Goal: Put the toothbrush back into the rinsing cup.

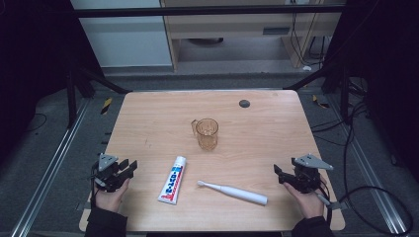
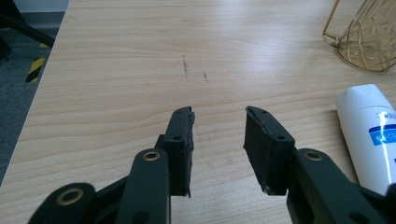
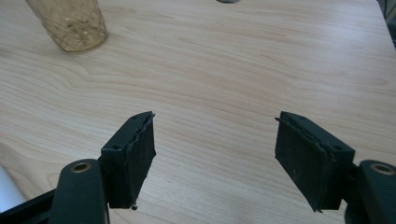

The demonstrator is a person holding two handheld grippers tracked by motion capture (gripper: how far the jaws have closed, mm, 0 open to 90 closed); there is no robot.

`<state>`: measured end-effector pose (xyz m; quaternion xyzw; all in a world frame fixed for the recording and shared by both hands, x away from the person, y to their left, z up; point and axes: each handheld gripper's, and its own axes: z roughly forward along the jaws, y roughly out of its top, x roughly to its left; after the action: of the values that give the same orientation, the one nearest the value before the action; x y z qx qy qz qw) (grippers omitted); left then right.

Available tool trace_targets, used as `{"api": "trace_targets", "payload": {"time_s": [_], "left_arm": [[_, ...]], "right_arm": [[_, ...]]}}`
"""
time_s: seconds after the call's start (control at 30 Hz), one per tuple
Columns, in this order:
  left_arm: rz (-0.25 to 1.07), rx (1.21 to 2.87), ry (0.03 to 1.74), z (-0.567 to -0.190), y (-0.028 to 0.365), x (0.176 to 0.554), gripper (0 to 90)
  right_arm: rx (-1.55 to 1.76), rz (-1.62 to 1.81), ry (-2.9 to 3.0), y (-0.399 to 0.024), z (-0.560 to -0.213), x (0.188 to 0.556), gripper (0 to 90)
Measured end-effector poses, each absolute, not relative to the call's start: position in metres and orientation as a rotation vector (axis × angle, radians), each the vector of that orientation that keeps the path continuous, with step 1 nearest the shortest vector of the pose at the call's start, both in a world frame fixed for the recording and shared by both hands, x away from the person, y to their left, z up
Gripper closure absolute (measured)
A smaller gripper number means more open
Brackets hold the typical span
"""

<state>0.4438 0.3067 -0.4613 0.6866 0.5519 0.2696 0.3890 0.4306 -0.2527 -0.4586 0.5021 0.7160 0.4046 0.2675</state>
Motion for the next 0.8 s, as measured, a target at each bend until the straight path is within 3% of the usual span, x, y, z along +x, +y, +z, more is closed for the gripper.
{"api": "trace_targets", "payload": {"time_s": [0.33, 0.8], "left_arm": [[0.691, 1.767, 1.391, -0.465, 0.306, 0.444, 53.3], [0.698, 1.814, 1.364, -0.468, 0.298, 0.444, 50.7]], "right_arm": [[1.278, 1.150, 2.045, -0.235, -0.448, 0.423, 37.4], [1.185, 1.064, 2.288, -0.217, -0.460, 0.411, 74.9]]}}
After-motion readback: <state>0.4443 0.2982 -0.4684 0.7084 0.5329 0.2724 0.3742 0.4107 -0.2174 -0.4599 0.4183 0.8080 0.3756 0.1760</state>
